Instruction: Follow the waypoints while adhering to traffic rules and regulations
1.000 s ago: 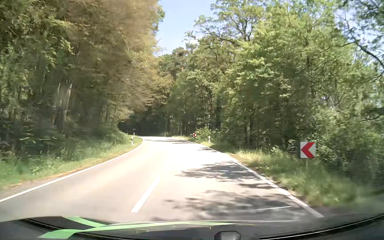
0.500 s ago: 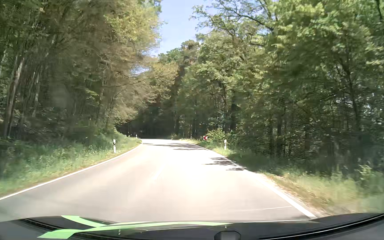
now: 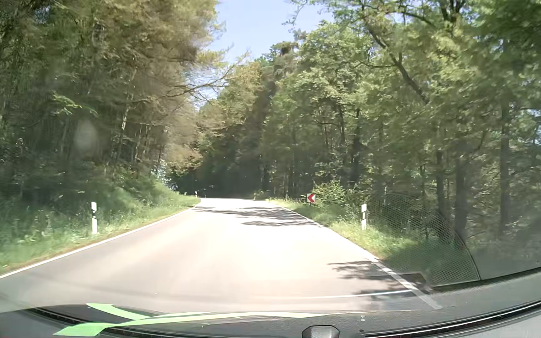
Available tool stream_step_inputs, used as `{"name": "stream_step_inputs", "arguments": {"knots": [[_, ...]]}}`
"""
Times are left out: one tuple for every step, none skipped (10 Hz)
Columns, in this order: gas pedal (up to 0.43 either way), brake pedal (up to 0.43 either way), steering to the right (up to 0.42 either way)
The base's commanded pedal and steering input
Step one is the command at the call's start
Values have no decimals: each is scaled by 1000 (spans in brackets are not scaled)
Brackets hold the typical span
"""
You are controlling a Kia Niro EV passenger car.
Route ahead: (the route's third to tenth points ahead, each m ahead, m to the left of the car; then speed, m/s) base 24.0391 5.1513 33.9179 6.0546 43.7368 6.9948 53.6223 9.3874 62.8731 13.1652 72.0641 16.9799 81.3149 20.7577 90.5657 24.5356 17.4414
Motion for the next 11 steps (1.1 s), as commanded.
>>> {"name": "stream_step_inputs", "arguments": {"knots": [[287, 0, -36], [287, 0, -36], [287, 0, -35], [299, 0, -35], [311, 0, -34], [311, 0, -35], [319, 0, -34], [331, 0, -34], [331, 0, -33], [331, 0, -32], [331, 0, -32]]}}
